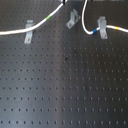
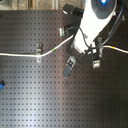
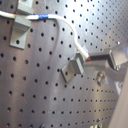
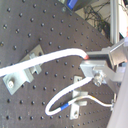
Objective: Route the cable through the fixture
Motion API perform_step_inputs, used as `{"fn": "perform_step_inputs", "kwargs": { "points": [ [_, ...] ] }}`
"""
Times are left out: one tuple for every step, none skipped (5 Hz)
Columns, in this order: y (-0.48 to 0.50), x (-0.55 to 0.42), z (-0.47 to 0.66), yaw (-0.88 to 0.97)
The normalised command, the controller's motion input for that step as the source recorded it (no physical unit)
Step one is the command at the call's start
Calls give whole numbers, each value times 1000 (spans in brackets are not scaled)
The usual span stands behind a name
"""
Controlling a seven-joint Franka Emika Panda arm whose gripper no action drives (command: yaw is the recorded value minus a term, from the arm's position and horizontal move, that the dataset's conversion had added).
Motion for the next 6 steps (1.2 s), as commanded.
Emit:
{"fn": "perform_step_inputs", "kwargs": {
  "points": [
    [41,-258,157,0],
    [153,-358,155,69],
    [158,-222,141,-97],
    [89,-126,190,-620],
    [58,-253,136,-706],
    [94,-309,75,-663]
  ]
}}
